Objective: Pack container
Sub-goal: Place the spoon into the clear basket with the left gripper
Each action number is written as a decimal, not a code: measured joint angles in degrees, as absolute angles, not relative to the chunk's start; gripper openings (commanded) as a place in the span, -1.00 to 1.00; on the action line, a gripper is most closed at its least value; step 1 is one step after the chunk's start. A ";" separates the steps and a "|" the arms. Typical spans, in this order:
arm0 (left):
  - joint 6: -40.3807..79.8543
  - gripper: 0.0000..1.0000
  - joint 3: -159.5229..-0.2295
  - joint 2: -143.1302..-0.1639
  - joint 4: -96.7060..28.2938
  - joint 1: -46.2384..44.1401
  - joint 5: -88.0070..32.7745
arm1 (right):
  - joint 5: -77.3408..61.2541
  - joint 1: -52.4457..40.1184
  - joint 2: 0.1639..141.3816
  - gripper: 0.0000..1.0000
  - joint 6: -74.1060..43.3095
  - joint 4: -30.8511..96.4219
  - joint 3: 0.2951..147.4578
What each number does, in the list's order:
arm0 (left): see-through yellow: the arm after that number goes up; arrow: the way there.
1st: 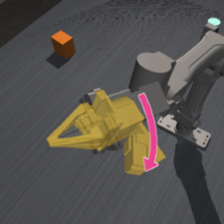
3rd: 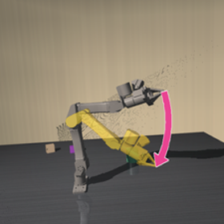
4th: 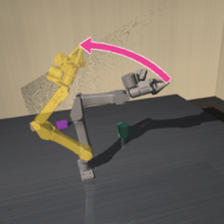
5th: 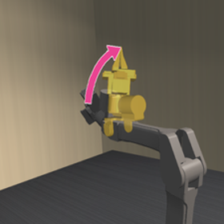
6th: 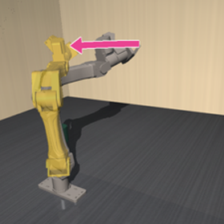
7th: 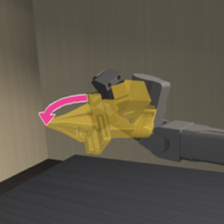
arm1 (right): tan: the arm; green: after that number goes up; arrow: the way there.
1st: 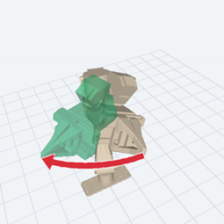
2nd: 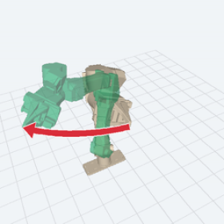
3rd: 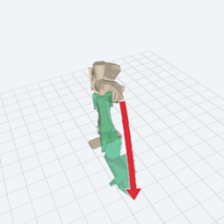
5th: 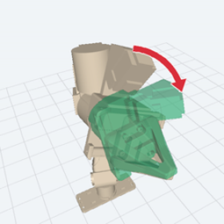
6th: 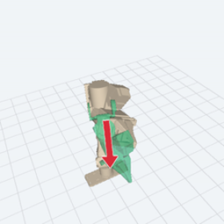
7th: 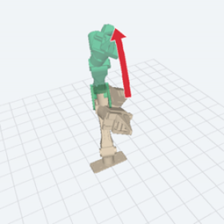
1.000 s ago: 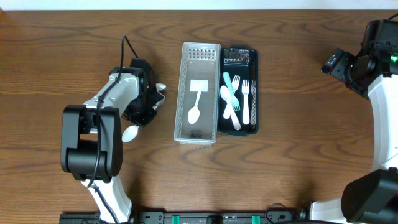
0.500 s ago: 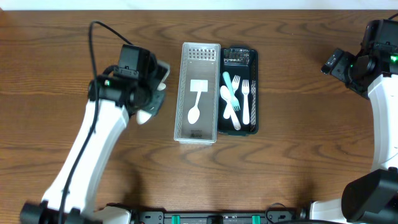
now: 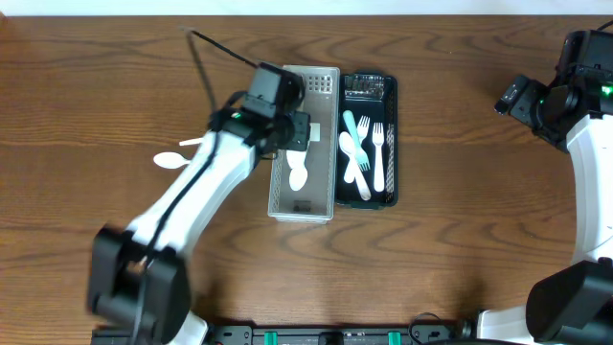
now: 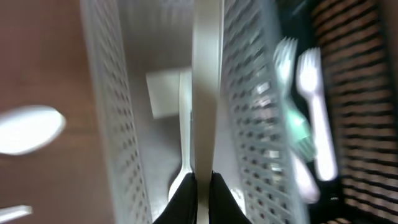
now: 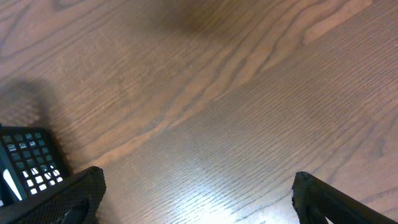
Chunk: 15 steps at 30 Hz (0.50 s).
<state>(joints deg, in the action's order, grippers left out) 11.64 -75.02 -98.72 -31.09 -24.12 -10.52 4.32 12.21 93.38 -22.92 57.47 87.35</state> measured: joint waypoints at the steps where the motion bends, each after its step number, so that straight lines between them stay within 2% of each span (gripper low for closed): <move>1: 12.12 -0.84 -75.02 -100.53 -31.20 -24.12 -10.90 | 4.32 12.21 93.38 0.99 -22.92 57.60 87.35; 2: 12.27 -0.66 -74.98 -101.91 -31.27 -24.12 -11.35 | 4.32 12.21 93.38 0.98 -22.92 57.65 87.35; 3: 12.69 -0.33 -74.85 -102.72 -31.42 -24.12 -11.84 | 4.32 12.21 93.38 0.98 -22.92 57.63 87.35; 7: 13.15 0.29 -75.00 -101.95 -33.30 -24.12 -13.19 | 4.32 12.21 93.38 0.99 -22.92 57.65 87.35; 8: 13.19 0.60 -75.40 -101.27 -34.68 -24.12 -13.37 | 4.32 12.21 93.38 0.98 -22.92 57.63 87.35; 9: 13.19 0.73 -75.94 -100.47 -36.25 -24.10 -13.54 | 4.32 12.21 93.38 0.99 -22.92 57.63 87.35; 11: 12.40 0.83 -77.03 -98.32 -38.48 -23.94 -13.72 | 4.32 12.21 93.38 0.99 -22.92 57.65 87.35; 15: 9.34 0.84 -78.70 -92.03 -41.71 -22.04 -14.02 | 4.32 12.21 93.38 0.98 -22.92 57.63 87.35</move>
<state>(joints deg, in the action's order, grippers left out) 9.34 -78.70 -92.03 -41.71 -22.04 -14.02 4.32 12.21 93.38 -22.92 57.63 87.35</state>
